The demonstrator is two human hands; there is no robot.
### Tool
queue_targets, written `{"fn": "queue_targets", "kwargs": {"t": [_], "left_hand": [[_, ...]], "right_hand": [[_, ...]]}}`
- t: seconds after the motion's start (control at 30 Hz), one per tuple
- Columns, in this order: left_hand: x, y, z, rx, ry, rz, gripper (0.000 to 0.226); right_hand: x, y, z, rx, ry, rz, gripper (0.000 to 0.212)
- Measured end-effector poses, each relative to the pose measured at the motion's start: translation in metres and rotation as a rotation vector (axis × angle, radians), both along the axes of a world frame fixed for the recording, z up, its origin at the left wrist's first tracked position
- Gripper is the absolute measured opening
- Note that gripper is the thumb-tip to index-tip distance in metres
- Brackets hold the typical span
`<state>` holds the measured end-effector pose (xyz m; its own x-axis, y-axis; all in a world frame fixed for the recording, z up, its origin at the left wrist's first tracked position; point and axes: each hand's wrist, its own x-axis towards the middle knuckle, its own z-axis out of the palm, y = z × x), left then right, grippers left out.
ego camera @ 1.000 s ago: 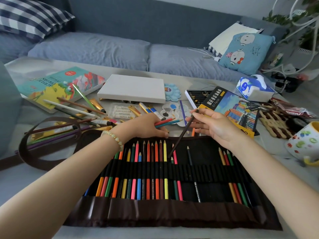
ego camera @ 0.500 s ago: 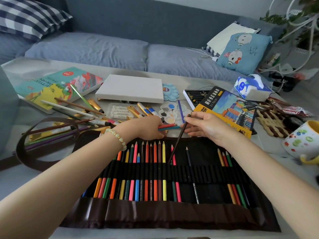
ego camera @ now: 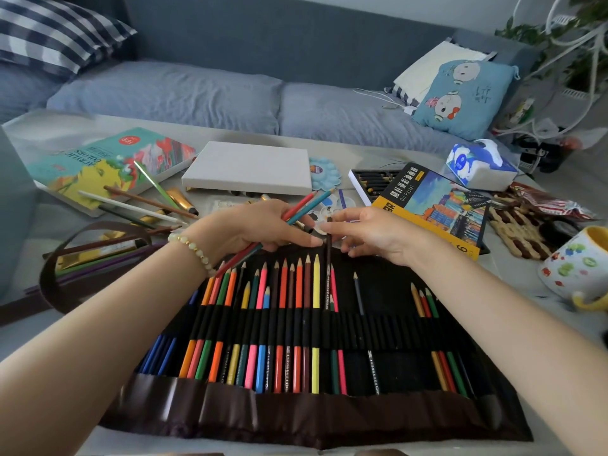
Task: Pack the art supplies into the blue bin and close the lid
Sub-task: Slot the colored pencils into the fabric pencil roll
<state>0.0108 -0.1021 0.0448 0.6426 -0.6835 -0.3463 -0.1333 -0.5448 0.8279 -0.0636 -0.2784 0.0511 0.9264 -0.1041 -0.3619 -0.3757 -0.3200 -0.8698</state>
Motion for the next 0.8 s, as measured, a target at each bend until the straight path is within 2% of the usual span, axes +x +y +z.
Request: {"fn": "queue_targets", "kwargs": {"t": [0.13, 0.3, 0.43, 0.57, 0.8], "left_hand": [[0.000, 0.002, -0.006, -0.034, 0.032, 0.032, 0.028], [0.000, 0.003, -0.008, -0.060, 0.107, 0.073, 0.031], [0.003, 0.002, -0.016, -0.060, 0.128, 0.125, 0.039], [0.004, 0.000, -0.022, -0.049, 0.137, 0.148, 0.037], [0.004, -0.001, -0.027, -0.046, 0.134, 0.184, 0.035]], "right_hand": [[0.000, 0.005, 0.006, -0.068, 0.031, 0.090, 0.016], [0.001, 0.008, 0.005, 0.235, 0.024, -0.056, 0.017], [-0.003, 0.007, 0.004, 0.124, 0.041, 0.032, 0.008], [-0.013, 0.010, -0.003, 0.011, 0.078, 0.116, 0.017], [-0.020, 0.013, -0.005, -0.039, 0.007, 0.126, 0.012]]}}
